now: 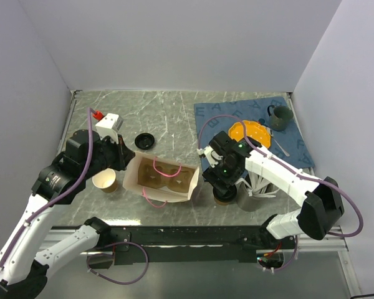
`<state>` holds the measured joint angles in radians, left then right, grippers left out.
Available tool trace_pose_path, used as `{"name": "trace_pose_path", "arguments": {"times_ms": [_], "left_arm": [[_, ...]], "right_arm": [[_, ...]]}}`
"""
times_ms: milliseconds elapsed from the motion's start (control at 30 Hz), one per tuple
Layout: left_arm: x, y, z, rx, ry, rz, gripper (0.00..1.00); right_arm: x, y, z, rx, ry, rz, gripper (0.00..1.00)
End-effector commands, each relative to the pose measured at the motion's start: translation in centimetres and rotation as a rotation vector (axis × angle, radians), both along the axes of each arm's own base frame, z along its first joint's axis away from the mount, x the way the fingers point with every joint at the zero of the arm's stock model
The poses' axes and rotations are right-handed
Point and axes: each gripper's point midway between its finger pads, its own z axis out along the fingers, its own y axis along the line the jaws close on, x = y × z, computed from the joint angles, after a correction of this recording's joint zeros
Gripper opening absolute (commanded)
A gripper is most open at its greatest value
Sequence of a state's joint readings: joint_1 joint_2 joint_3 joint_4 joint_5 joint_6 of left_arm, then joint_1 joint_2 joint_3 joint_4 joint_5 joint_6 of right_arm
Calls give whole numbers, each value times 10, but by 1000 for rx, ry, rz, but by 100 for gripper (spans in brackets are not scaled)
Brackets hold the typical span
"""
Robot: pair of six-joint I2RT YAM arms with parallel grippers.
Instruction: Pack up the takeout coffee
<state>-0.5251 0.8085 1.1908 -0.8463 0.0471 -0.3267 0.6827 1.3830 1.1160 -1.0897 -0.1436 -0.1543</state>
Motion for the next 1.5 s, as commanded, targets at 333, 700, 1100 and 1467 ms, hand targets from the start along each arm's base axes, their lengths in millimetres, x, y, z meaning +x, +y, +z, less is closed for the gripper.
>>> {"name": "trace_pose_path", "arguments": {"times_ms": [333,700,1100,1467], "left_arm": [[2,-1,10,-8,-23,-8,1],[3,0,9,-1,-26,-3,1],[4,0,12,1,-29,-1,1],[3,-1,12,-10,-24,3,1]], "right_arm": [[13,0,4,17,-80,-47,82],[18,10,27,78,-114,-61,85],[11,6,21,84,-126,-102,88],[9,9,9,59,-133,-120,88]]}}
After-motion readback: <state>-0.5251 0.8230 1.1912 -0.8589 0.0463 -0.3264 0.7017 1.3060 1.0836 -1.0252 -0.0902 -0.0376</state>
